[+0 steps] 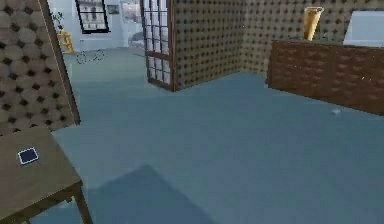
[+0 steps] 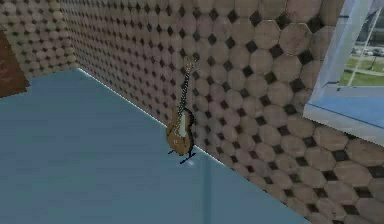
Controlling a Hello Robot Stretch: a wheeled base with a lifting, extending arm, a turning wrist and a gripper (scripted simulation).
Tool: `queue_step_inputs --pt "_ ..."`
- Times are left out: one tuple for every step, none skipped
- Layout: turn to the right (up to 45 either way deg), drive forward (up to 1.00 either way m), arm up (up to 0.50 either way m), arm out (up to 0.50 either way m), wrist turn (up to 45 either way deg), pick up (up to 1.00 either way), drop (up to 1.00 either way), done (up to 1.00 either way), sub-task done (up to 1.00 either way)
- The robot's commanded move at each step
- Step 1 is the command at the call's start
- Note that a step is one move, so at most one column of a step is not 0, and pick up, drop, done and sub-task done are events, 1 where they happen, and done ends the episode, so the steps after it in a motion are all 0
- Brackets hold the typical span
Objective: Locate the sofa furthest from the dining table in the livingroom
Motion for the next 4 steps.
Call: queue_step_inputs --pt "0.0 0.9 0.0 0.0 0.0 0.0 0.0 0.0 0.0" --pt "-21.0 0.0 0.0 0.0 0.0 0.0 0.0 0.0 0.0" --pt "-3.0 0.0 0.0 0.0 0.0 0.0 0.0 0.0 0.0" --pt "0.0 1.0 0.0 0.0 0.0 0.0 0.0 0.0 0.0"
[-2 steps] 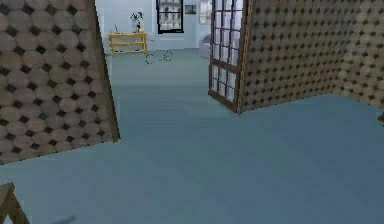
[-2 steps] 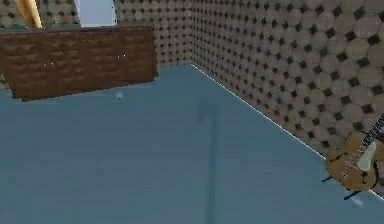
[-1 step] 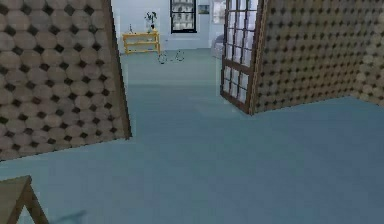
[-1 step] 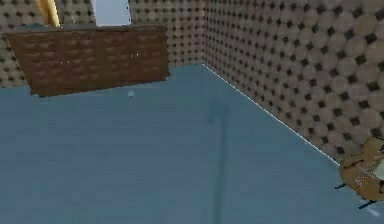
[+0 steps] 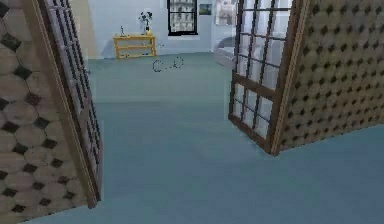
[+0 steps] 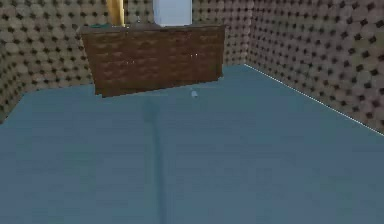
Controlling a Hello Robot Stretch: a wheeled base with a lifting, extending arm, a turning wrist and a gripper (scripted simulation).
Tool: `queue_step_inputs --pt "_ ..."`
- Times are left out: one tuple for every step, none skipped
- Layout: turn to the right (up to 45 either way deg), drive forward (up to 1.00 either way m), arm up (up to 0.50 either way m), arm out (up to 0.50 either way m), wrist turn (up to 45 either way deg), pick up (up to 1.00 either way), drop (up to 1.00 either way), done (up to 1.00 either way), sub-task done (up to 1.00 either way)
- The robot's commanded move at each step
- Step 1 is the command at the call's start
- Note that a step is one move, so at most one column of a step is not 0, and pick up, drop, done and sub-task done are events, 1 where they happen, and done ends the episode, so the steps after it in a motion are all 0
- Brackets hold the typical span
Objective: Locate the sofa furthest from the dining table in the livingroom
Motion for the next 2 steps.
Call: queue_step_inputs --pt "0.0 1.0 0.0 0.0 0.0 0.0 0.0 0.0 0.0" --pt "0.0 1.0 0.0 0.0 0.0 0.0 0.0 0.0 0.0"
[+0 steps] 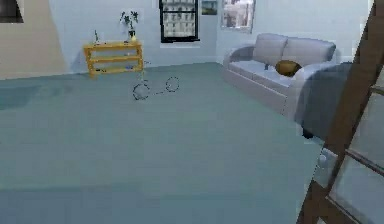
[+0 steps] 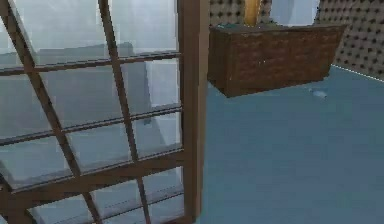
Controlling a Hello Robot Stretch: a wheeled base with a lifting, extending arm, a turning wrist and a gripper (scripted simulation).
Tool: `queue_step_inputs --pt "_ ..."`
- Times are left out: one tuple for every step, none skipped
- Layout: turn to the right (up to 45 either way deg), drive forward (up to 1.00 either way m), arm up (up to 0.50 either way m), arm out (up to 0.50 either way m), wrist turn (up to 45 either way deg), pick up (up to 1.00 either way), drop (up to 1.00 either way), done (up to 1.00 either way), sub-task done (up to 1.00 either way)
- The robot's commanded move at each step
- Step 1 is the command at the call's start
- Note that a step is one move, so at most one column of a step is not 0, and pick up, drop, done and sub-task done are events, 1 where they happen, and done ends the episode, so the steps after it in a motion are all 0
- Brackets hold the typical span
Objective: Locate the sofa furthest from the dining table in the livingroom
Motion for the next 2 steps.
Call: queue_step_inputs --pt "0.0 0.75 0.0 0.0 0.0 0.0 0.0 0.0 0.0" --pt "24.0 0.0 0.0 0.0 0.0 0.0 0.0 0.0 0.0"
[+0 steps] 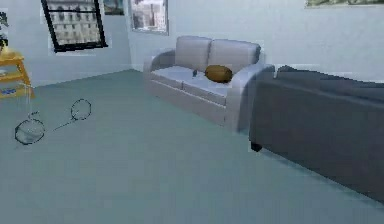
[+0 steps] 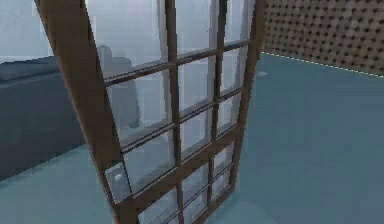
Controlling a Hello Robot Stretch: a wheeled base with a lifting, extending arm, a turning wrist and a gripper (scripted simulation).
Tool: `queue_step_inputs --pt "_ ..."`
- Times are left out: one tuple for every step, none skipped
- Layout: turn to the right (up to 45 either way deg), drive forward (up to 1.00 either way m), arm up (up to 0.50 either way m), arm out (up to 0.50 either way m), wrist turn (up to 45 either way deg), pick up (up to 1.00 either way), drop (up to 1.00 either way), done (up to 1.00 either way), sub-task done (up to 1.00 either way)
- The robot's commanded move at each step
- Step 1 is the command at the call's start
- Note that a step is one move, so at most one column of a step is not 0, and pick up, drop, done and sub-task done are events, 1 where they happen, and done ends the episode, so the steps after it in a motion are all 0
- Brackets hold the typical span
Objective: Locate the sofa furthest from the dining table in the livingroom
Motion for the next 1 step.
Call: queue_step_inputs --pt "0.0 0.35 0.0 0.0 0.0 0.0 0.0 0.0 0.0"
